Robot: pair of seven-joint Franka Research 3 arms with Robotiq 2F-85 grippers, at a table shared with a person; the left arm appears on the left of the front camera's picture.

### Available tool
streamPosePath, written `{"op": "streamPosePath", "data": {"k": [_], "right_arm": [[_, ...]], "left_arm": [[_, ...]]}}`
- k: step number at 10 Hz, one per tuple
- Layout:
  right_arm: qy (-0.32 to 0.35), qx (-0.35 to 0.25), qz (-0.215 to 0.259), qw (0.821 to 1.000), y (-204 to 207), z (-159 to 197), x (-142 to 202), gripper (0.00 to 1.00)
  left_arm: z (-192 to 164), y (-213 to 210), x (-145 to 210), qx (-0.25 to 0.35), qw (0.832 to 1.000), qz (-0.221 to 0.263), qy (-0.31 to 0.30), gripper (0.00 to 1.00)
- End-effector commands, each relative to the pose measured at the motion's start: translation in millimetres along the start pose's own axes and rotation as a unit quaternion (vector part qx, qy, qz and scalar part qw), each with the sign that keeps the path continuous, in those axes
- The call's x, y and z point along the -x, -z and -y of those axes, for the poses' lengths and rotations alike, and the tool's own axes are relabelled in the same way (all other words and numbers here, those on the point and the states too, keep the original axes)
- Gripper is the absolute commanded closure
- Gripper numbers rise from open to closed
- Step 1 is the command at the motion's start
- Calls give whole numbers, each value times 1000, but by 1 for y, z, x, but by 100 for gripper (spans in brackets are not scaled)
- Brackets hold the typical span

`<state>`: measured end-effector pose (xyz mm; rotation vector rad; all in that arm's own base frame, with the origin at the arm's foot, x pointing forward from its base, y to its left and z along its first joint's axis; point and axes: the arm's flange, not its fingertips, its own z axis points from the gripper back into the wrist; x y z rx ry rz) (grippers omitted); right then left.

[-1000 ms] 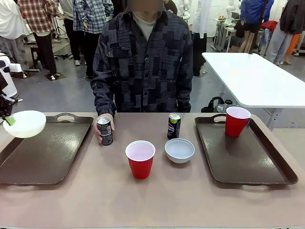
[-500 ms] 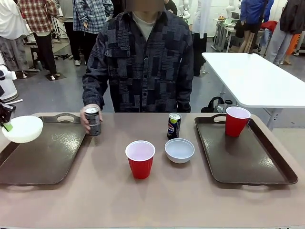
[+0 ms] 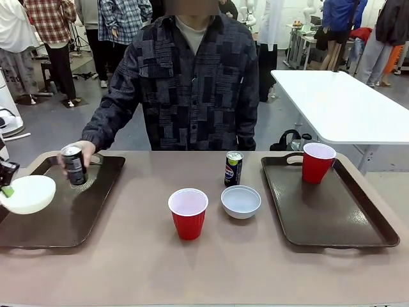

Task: Prepare tableware on both trays.
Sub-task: Pick up a Picnic Bowl from the table and place it on a Handle tray.

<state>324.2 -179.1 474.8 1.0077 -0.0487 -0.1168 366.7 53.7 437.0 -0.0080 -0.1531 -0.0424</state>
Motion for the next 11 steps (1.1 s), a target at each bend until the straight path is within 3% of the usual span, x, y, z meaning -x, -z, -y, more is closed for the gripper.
{"op": "streamPosePath", "data": {"k": [1, 8, 11], "right_arm": [[-1, -12, 2, 1000, 0, -1, -1, 0], [-1, -12, 2, 1000, 0, -1, -1, 0], [-1, -12, 2, 1000, 0, -1, -1, 0]], "left_arm": [[4, -12, 66, -22, 1000, 2, 2, 100], [3, -3, 62, -15, 1000, -14, -4, 100], [32, 32, 27, 16, 1000, -2, 24, 100]]}}
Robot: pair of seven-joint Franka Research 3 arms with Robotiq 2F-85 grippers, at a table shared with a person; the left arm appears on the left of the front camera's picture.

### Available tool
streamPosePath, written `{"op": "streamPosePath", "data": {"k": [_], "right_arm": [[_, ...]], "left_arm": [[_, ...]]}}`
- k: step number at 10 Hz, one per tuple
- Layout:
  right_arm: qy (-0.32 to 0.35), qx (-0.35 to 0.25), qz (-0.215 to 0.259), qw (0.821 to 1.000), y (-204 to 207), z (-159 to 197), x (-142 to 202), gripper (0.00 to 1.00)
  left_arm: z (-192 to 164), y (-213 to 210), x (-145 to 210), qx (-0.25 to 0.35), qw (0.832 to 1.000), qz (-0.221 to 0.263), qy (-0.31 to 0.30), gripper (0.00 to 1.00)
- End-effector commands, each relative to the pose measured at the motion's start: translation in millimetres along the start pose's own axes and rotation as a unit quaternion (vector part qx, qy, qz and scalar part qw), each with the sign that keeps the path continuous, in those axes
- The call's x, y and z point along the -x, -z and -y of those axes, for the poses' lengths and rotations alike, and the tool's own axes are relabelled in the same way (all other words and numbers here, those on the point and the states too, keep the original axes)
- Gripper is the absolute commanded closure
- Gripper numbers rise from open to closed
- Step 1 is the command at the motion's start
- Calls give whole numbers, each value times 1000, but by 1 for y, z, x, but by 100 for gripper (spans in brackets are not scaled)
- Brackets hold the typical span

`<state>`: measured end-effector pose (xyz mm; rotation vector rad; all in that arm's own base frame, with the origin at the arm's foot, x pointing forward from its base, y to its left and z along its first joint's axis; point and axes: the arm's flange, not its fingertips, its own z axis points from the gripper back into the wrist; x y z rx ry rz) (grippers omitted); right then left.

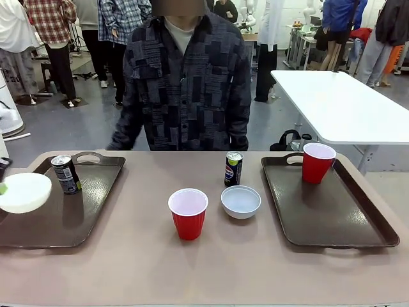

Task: Prepare tableware on both trays.
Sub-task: Pick up a Picnic Bowl from the table and place it on a Handle tray.

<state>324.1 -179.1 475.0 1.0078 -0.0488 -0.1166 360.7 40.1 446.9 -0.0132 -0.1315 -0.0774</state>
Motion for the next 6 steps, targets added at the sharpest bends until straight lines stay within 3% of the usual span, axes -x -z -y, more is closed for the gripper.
{"op": "streamPosePath", "data": {"k": [1, 6], "right_arm": [[-1, -12, 2, 1000, 0, -1, -1, 0], [-1, -12, 2, 1000, 0, -1, -1, 0]], "left_arm": [[27, 54, 18, 17, 1000, 18, 14, 100], [47, 113, -1, 27, 999, 7, 36, 100]]}}
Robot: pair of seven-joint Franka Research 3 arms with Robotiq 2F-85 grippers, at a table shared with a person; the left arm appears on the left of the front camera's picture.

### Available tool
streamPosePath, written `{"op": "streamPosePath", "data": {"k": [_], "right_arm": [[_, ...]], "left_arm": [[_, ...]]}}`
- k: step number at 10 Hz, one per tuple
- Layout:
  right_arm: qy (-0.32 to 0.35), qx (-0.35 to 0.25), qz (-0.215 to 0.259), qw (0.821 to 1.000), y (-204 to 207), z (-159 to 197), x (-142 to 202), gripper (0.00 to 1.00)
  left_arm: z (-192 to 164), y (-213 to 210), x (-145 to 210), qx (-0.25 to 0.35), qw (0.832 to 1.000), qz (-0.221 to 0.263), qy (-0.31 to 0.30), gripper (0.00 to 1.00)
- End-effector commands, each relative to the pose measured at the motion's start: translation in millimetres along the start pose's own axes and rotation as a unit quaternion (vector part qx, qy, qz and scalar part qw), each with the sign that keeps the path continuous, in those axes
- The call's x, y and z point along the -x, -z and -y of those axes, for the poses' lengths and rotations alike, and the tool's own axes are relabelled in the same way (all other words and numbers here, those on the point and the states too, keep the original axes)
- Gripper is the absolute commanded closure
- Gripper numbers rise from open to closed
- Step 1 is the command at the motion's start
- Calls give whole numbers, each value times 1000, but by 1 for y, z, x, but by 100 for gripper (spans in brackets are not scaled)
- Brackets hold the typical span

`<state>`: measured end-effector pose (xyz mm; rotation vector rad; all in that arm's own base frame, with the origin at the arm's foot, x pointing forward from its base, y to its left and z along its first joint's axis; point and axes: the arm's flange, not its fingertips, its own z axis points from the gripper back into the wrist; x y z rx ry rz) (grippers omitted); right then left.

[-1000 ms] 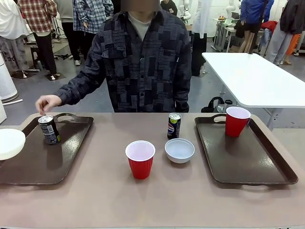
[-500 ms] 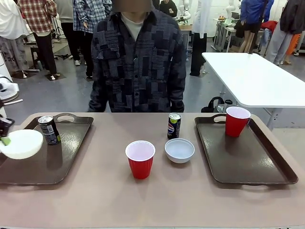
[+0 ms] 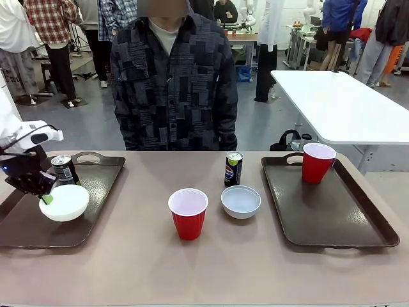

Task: Prepare tableware on both trays.
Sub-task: Pick up a Picnic Bowl from the table and place it on a Handle tray.

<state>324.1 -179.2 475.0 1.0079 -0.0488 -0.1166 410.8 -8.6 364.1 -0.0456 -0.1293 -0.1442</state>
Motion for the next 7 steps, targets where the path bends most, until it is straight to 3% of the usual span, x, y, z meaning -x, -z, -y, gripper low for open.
{"op": "streamPosePath", "data": {"k": [1, 2, 3, 4, 5, 7], "right_arm": [[-1, -12, 2, 1000, 0, -1, -1, 0], [-1, -12, 2, 1000, 0, -1, -1, 0], [-1, -12, 2, 1000, 0, -1, -1, 0], [-1, -12, 2, 1000, 0, -1, -1, 0], [-1, -12, 2, 1000, 0, -1, -1, 0], [-1, -12, 2, 1000, 0, -1, -1, 0]], "left_arm": [[4, 29, 40, 7, 1000, 4, 4, 100], [4, 32, 40, 7, 1000, 7, 4, 100], [4, 30, 41, 10, 1000, 4, 8, 59], [2, 27, 39, 15, 1000, 2, 12, 36], [2, 22, 41, 16, 1000, 4, 11, 0], [5, 1, 45, 17, 1000, -2, 21, 0]]}}
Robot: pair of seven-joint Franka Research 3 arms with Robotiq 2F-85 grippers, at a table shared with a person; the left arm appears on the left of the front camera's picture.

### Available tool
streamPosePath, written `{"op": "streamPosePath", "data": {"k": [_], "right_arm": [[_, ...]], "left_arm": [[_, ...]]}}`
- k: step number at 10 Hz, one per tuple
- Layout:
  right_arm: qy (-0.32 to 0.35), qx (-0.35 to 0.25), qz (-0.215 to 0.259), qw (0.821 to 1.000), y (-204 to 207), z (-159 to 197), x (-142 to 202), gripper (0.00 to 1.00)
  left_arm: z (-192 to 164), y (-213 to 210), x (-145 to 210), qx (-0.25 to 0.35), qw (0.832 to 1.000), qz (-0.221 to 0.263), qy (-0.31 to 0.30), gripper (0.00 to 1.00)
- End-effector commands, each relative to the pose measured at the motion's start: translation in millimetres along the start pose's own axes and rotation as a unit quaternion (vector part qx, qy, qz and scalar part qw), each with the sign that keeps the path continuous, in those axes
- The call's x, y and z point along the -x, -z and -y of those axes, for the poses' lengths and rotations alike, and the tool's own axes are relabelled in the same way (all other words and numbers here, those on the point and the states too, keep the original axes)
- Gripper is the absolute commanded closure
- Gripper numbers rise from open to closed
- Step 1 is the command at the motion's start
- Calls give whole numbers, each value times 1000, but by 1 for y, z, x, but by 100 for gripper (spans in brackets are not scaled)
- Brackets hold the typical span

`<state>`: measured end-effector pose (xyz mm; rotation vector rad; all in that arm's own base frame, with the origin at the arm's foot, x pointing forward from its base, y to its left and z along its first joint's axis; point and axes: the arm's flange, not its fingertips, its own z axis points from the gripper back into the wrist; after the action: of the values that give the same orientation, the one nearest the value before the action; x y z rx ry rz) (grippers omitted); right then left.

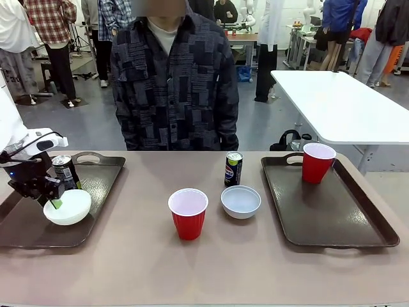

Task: Prepare tableware on both trays.
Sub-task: Pick up a Picnic Bowl from the table and place it on a Handle tray.

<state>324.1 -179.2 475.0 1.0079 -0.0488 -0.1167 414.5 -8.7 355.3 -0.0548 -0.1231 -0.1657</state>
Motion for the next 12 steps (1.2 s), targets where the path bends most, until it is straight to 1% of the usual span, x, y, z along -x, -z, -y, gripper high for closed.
{"op": "streamPosePath", "data": {"k": [1, 2, 3, 4, 5, 7, 10, 11, 12], "right_arm": [[-1, -12, 2, 1000, 0, -1, -1, 0], [-1, -12, 2, 1000, 0, -1, -1, 0], [-1, -12, 2, 1000, 0, -1, -1, 0], [-1, -12, 2, 1000, 0, -1, -1, 0], [-1, -12, 2, 1000, 0, -1, -1, 0], [-1, -12, 2, 1000, 0, -1, -1, 0], [-1, -12, 2, 1000, 0, -1, -1, 0], [-1, -12, 2, 1000, 0, -1, -1, 0], [-1, -12, 2, 1000, 0, -1, -1, 0]], "left_arm": [[10, -18, 51, 7, 1000, -4, 18, 53], [12, -27, 53, -2, 1000, -9, 27, 44], [13, -37, 52, 3, 999, -20, 32, 33], [16, -46, 53, 6, 999, -23, 39, 24], [20, -57, 55, 3, 999, -26, 46, 13], [23, -72, 53, -10, 998, -27, 49, 13], [25, -81, 54, -16, 998, -26, 49, 13], [23, -84, 38, -2, 999, -27, 45, 13], [23, -84, 38, -2, 999, -27, 45, 13]]}}
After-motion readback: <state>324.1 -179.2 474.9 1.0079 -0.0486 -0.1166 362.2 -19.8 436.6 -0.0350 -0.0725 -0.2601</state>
